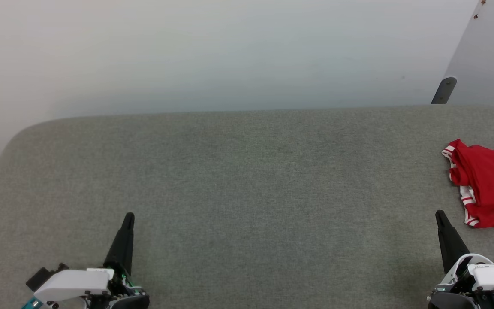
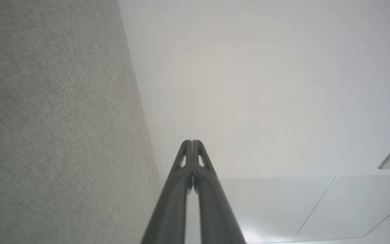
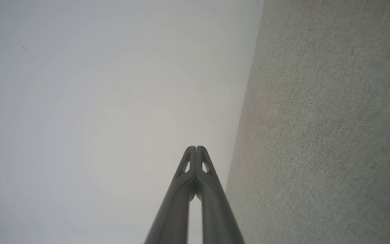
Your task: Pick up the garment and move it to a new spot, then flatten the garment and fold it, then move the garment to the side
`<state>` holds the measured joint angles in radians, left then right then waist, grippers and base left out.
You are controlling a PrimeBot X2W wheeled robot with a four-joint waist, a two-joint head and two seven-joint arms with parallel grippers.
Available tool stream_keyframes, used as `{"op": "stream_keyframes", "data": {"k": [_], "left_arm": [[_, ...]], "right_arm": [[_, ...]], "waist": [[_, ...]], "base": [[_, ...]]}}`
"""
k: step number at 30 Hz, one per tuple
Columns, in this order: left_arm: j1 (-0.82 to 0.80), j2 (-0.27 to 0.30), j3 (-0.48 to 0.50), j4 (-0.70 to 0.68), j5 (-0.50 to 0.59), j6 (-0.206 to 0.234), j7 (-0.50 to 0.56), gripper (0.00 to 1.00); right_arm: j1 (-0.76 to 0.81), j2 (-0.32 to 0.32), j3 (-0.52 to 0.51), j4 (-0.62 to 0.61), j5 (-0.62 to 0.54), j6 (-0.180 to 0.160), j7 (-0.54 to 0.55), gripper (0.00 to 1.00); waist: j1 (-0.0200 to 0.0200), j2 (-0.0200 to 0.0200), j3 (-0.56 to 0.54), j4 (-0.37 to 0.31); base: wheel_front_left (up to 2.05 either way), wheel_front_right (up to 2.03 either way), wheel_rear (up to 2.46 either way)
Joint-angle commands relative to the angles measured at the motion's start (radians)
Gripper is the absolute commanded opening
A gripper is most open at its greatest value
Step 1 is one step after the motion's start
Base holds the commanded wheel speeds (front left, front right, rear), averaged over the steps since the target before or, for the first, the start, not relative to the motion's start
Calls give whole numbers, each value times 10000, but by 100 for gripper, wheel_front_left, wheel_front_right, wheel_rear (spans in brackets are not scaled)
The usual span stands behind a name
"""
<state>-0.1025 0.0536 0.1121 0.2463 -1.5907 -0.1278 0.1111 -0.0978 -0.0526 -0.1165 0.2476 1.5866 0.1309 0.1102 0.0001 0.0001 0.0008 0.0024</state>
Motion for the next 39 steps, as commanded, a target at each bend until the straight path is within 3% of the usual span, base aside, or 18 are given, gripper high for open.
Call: {"op": "stream_keyframes", "data": {"k": [1, 39], "left_arm": [[-103, -49, 47, -17, -187, -52, 48, 0], [-112, -51, 47, -19, -230, -53, 65, 0]], "right_arm": [[-186, 41, 36, -47, 189, -3, 56, 0], [-139, 41, 38, -37, 281, -2, 72, 0]], "waist": [[-1, -1, 11, -11], [-1, -1, 23, -24]], "base": [[0, 0, 0], [0, 0, 0]]}}
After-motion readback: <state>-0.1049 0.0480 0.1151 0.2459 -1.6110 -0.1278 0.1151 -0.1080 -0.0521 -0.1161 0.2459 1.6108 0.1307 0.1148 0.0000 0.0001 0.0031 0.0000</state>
